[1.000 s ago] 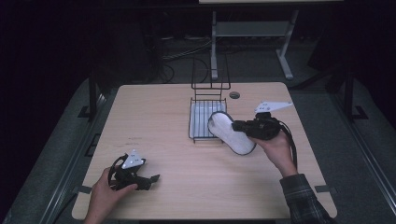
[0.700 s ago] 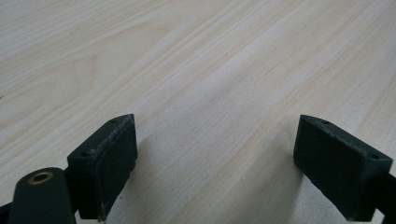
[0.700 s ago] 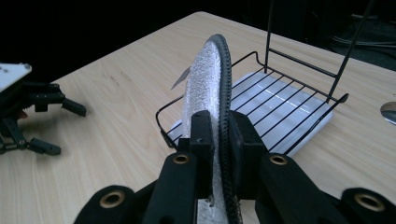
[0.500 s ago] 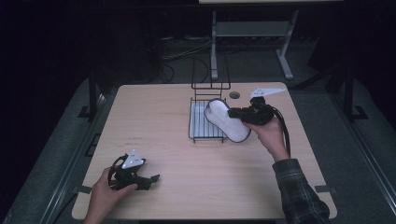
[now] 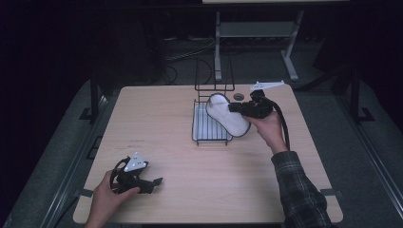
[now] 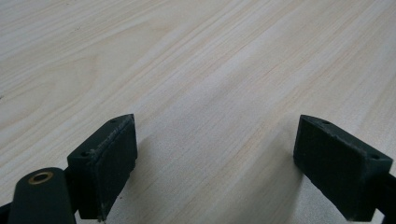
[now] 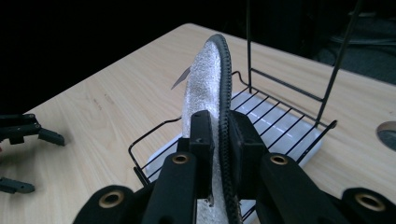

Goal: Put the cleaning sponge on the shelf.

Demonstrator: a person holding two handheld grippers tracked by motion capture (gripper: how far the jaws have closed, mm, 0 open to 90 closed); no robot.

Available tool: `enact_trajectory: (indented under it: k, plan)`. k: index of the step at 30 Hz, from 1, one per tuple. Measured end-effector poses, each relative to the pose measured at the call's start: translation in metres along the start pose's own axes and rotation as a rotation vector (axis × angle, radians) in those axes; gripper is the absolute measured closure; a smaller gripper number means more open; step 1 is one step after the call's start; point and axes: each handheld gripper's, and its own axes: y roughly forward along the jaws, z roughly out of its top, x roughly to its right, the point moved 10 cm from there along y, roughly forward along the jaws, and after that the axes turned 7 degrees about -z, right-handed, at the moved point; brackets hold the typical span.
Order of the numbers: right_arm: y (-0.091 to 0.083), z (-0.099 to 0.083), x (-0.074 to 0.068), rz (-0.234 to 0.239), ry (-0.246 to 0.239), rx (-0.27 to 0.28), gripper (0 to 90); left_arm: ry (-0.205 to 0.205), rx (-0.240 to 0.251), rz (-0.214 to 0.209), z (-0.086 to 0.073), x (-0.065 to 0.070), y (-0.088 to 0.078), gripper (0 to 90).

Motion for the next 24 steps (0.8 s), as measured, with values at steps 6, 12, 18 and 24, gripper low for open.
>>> enact_trajectory:
  k: [6, 12, 18, 24]
  plan:
    - [0.015, 0.004, 0.005, 0.003, 0.005, -0.002, 80.3, -0.001, 0.0, 0.0, 0.0, 0.0, 0.0, 12.8]
    - [0.024, 0.002, 0.009, 0.017, 0.035, -0.002, 79.7, 0.0, 0.0, 0.0, 0.0, 0.0, 0.0, 12.8]
    - [0.029, 0.002, 0.009, 0.015, 0.032, 0.002, 78.6, 0.0, 0.0, 0.0, 0.0, 0.0, 0.0, 12.8]
    - [0.035, -0.001, 0.01, 0.014, 0.035, -0.001, 77.5, 0.001, -0.001, 0.0, 0.0, 0.0, 0.0, 12.8]
